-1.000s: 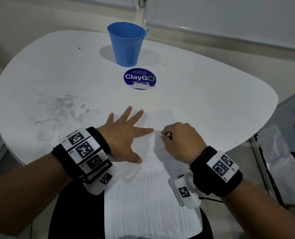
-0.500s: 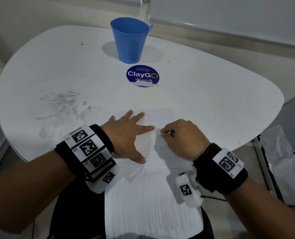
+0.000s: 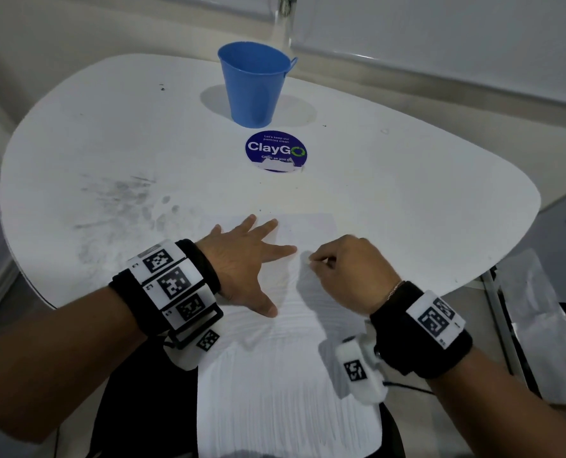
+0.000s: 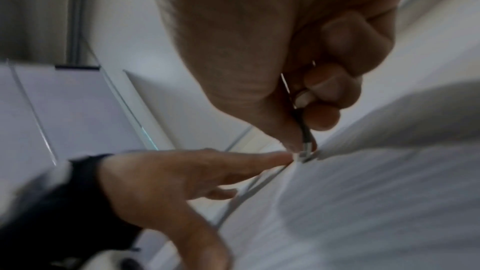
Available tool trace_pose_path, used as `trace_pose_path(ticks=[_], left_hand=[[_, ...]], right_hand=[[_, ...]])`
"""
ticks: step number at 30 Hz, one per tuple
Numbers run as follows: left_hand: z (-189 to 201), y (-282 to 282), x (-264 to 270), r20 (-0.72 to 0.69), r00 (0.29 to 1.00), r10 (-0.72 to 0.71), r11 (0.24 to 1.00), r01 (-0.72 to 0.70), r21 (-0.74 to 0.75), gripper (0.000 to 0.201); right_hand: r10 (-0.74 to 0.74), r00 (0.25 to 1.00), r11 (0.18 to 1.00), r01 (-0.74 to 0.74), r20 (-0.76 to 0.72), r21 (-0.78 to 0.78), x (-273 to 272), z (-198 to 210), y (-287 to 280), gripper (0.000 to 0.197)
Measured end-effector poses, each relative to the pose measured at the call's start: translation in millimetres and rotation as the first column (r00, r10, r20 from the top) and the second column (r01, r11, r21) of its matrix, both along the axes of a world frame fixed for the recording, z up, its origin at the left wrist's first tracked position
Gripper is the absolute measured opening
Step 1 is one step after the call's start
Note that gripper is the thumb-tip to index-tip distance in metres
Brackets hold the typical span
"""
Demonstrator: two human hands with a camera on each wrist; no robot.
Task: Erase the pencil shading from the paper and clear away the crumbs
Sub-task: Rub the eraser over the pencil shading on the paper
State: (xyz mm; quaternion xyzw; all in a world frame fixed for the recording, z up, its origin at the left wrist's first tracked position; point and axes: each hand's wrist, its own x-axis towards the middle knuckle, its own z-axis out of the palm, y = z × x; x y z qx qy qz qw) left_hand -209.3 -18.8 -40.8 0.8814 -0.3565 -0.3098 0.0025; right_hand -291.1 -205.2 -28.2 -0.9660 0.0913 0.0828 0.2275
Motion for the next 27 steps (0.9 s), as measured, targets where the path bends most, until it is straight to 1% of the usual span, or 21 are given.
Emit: trace_pose_path(ticks=[1,2,5,6,7,9,10,11,14,15,16,19,20,22,23,24,25,27], left_hand=[[0,-1,0,-0.001,1.000,0.001,1.000,-0.001,-0.002,0.109],[0,-1,0,-0.001,1.000,0.002,1.000,-0.002,-0.003,0.109],[1,1,0,0.003,1.000,0.002,1.000,-0.002,0.002,0.108],[1,1,0,0.003,1.000,0.002,1.000,-0.002,0.003,0.108],[1,0,0,0.003,1.000,0.001,1.000,-0.001,0.004,0.108],[2,0,-1,0.002,1.000,0.003,1.000,-0.003,0.006,0.108],[2,-1,-1,0.000,1.000,0.005,1.000,-0.005,0.007,0.108],[2,-1,-1,-0.001,1.000,0.006,1.000,-0.006,0.008,0.109],[1,0,0,-0.001,1.000,0.005,1.000,-0.005,0.007,0.109],[1,0,0,-0.003,1.000,0.004,1.000,-0.004,0.006,0.109],[1,-1,0,-0.005,1.000,0.003,1.000,-0.003,0.007,0.109],[1,-2,0,-0.004,1.000,0.002,1.000,-0.002,0.015,0.112],[0,-2,0,0.000,1.000,0.004,1.000,-0.004,0.015,0.113],[1,0,0,0.008,1.000,0.004,1.000,-0.004,0.013,0.113],[1,0,0,0.010,1.000,0.002,1.000,-0.002,0.011,0.112],[1,1,0,0.011,1.000,0.000,1.000,0.000,0.009,0.112],[1,0,0,0.008,1.000,-0.001,1.000,0.001,0.008,0.112],[3,0,0,0.000,1.000,0.000,1.000,0.000,0.011,0.112]], right_hand=[[0.031,0.999,0.999,-0.030,-0.021,0.017,-2,1,4,0.019],[0.026,0.999,1.000,-0.025,-0.027,0.013,0,1,1,0.019],[-0.110,0.993,0.994,0.110,0.032,-0.007,10,1,-16,0.018],[-0.129,0.991,0.991,0.130,0.046,-0.010,10,0,-17,0.019],[-0.108,0.993,0.994,0.109,0.044,-0.012,9,-1,-14,0.019],[0.016,1.000,1.000,-0.016,0.016,0.017,2,-2,2,0.020],[0.055,0.998,0.998,-0.055,-0.001,0.042,-1,-1,6,0.020],[0.053,0.999,0.998,-0.053,-0.008,0.044,0,-1,5,0.020],[-0.099,0.993,0.995,0.097,0.057,0.024,12,0,-12,0.020],[-0.123,0.990,0.992,0.122,0.074,0.026,13,0,-14,0.019],[-0.104,0.992,0.994,0.101,0.077,0.031,12,-1,-12,0.019],[0.077,0.997,0.995,-0.078,0.022,0.061,2,-2,9,0.019],[0.081,0.997,0.995,-0.081,0.001,0.052,2,-1,8,0.019],[-0.029,0.999,0.999,0.028,0.031,0.014,10,-3,-5,0.018],[-0.099,0.993,0.995,0.098,0.067,0.012,13,-3,-12,0.018],[-0.139,0.987,0.990,0.137,0.086,0.028,13,-4,-15,0.017],[-0.135,0.988,0.990,0.130,0.080,0.061,11,-5,-13,0.017],[-0.011,1.000,0.991,0.009,0.018,0.135,3,-8,1,0.017]])
